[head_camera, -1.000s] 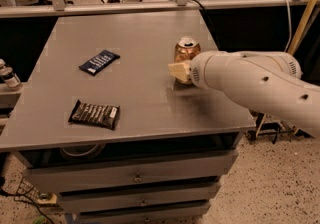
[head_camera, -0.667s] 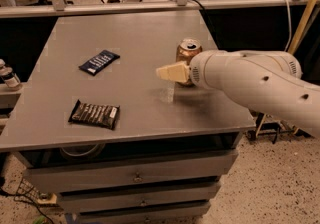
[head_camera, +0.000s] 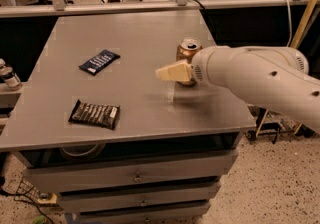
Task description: Place orange can upright
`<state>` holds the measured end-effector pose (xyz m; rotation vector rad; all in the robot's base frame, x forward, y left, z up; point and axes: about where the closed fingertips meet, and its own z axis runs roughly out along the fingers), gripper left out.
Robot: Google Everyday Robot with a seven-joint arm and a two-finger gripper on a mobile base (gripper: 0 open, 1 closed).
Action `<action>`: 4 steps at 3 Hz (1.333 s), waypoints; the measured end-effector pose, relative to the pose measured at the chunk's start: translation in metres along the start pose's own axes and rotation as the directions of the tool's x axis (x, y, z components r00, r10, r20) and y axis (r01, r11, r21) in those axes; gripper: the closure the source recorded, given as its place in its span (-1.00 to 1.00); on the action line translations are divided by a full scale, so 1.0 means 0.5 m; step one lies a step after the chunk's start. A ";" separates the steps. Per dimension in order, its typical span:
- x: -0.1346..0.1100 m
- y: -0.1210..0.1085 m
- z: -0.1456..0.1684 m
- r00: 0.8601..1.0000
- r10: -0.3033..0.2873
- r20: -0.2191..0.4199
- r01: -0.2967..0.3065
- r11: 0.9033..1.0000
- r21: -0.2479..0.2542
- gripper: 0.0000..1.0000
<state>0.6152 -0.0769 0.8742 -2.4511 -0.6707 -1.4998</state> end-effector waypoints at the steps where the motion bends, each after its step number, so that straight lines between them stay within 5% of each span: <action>1: 0.001 0.031 -0.032 0.999 -0.044 0.012 0.044 0.999 -0.015 -1.00; 3: -0.056 0.151 -0.119 0.987 -0.046 0.152 0.044 0.999 0.016 -1.00; 4: -0.078 0.229 -0.141 0.977 -0.035 0.211 0.040 0.999 -0.022 -1.00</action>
Offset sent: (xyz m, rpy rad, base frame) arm -0.0285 -0.1001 0.0120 -0.1063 0.1086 0.0312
